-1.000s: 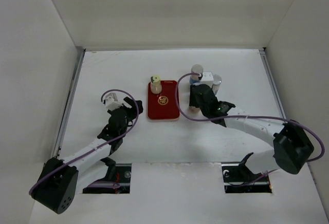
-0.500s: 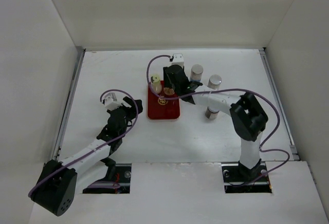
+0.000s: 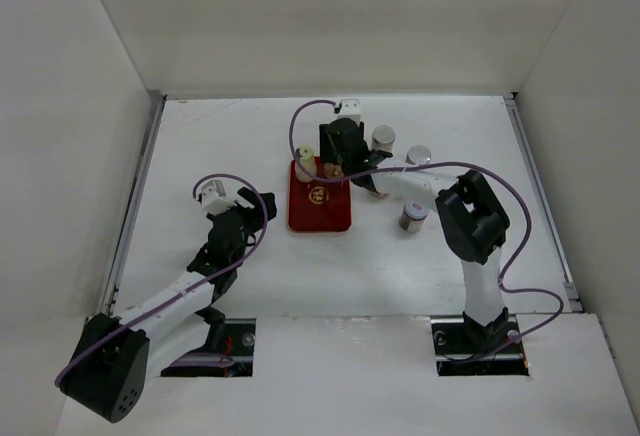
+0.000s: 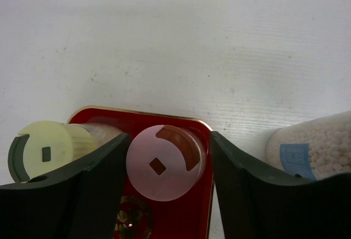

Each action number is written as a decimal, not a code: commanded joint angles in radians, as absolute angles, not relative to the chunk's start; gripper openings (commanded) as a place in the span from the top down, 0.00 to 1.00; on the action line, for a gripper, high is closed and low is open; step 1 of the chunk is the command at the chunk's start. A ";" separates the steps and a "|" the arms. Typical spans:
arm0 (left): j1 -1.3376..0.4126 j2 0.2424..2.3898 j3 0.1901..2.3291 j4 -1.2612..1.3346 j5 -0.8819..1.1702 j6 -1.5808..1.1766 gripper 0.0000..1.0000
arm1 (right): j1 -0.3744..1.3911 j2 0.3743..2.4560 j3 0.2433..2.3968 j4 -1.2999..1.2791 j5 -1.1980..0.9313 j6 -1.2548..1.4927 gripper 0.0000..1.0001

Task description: Organize the condiment bottles

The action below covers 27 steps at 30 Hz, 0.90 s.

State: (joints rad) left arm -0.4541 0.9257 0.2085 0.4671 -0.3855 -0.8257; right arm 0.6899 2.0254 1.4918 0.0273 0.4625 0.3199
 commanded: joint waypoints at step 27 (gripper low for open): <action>-0.499 0.966 0.222 0.517 -0.413 -0.821 0.22 | 0.610 1.583 1.020 0.052 0.563 0.399 0.18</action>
State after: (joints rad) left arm -0.4923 0.9646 0.2085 0.4679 -0.3935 -0.8257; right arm 0.6216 1.5879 1.0126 0.0204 0.5484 0.3740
